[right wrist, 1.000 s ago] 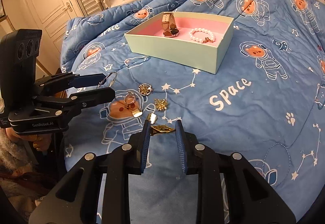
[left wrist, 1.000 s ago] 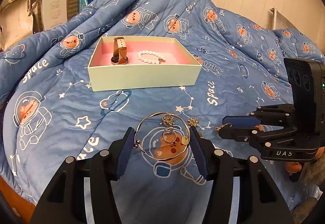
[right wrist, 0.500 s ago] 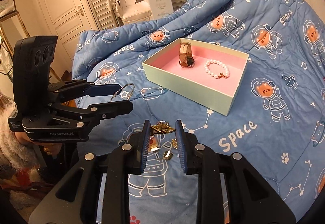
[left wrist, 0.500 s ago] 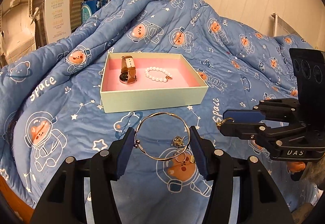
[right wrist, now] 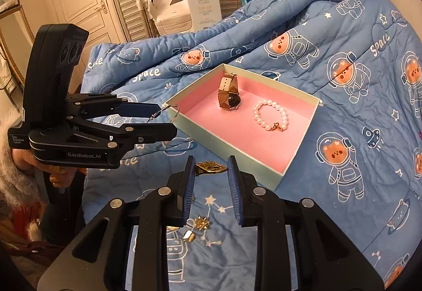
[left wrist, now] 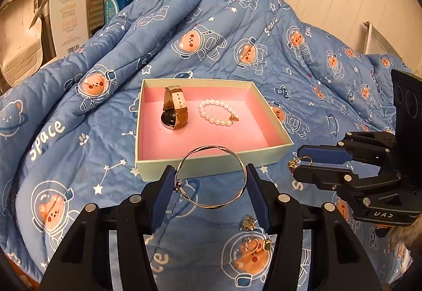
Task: Organize jewelry
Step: 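Lower the bangle into the box with the left tool while the right tool releases the ring there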
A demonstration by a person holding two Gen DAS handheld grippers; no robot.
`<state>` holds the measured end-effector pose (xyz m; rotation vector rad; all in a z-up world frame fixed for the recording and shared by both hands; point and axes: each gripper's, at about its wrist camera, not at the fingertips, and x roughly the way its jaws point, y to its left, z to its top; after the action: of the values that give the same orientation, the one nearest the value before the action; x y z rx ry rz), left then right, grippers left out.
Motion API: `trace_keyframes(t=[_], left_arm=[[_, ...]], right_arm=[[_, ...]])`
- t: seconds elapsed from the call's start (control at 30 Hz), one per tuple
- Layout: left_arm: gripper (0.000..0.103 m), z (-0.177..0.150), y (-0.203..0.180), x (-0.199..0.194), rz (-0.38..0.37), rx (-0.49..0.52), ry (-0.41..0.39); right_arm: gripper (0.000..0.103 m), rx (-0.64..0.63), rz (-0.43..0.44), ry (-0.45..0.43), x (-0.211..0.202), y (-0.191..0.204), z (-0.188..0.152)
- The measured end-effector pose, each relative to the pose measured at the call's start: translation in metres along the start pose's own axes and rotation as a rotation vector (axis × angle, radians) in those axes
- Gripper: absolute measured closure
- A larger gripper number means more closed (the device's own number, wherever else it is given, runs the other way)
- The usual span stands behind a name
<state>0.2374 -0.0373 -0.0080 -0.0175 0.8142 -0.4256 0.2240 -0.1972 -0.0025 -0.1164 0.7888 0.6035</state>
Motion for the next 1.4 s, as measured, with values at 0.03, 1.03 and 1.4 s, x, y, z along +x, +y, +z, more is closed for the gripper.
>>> trace_keyframes(t=[0.03,1.03,1.4], left_arm=[[0.05,0.006,0.002,0.003,-0.002,-0.005,0.007],[0.05,0.058,0.009,0.111,0.027,0.155,0.382],[0.049,0.058,0.011,0.116,0.052,0.167,0.373]], right_arm=[[0.077,0.002,-0.001,0.004,0.002,-0.003,0.005],[0.077,-0.164,-0.088,0.255,0.102,-0.055,0.066],[0.077,-0.186,-0.086,0.325,0.126,-0.055,0.067]])
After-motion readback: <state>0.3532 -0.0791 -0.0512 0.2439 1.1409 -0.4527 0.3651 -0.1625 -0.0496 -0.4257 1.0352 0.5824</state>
